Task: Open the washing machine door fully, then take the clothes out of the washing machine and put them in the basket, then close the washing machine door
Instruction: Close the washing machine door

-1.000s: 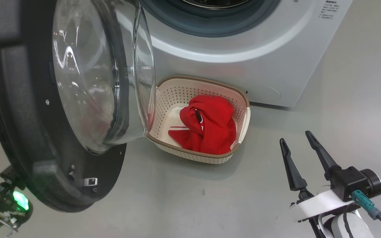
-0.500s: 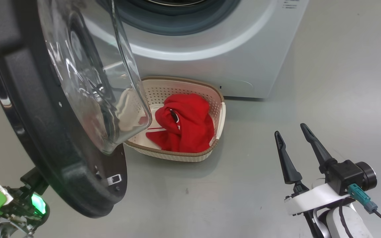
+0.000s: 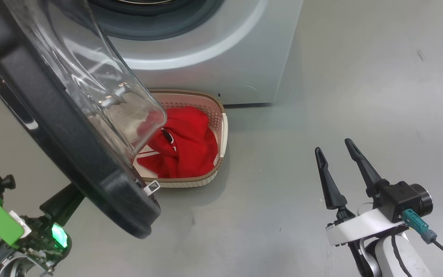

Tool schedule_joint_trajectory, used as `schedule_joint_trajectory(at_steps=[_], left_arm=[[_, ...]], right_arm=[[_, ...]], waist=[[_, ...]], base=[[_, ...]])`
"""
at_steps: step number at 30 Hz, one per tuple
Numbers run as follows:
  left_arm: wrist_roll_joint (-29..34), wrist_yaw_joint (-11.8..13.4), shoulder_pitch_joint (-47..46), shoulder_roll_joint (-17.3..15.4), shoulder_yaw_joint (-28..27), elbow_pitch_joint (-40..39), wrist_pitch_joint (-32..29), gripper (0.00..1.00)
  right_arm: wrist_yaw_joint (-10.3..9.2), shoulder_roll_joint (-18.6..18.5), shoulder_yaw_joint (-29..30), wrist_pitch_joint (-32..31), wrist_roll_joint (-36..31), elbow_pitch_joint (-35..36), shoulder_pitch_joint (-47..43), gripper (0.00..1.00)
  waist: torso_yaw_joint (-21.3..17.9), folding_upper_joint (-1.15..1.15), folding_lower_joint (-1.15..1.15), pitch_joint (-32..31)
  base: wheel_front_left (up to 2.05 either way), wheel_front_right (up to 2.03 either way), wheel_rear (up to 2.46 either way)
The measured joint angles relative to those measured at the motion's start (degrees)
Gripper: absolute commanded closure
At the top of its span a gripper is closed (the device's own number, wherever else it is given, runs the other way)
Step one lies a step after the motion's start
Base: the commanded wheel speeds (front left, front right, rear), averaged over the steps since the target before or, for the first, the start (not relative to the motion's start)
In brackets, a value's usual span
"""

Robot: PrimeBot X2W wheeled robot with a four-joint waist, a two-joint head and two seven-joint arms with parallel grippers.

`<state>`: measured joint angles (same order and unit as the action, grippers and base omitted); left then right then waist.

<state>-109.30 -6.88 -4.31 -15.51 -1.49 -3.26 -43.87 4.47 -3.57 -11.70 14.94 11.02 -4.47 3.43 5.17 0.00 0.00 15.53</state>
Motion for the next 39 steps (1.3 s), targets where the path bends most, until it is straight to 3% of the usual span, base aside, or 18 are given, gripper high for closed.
schedule_joint_trajectory(at_steps=[23, 39], left_arm=[[4.53, 0.0, -7.37, 2.65, -0.46, 1.97, 6.46, 1.0], [10.89, 0.0, -18.17, 7.61, 0.7, 5.91, 13.95, 1.0]], right_arm=[[0.16, 0.49, -1.63, 0.0, 2.29, -0.81, 2.51, 0.0], [0.14, 0.79, -1.99, 0.0, 4.0, -0.36, 4.51, 0.0]], waist=[[-11.25, 0.0, 0.0, 3.11], [-15.43, 0.0, 0.0, 6.61]], base=[[0.0, 0.0, 0.0], [0.0, 0.0, 0.0]])
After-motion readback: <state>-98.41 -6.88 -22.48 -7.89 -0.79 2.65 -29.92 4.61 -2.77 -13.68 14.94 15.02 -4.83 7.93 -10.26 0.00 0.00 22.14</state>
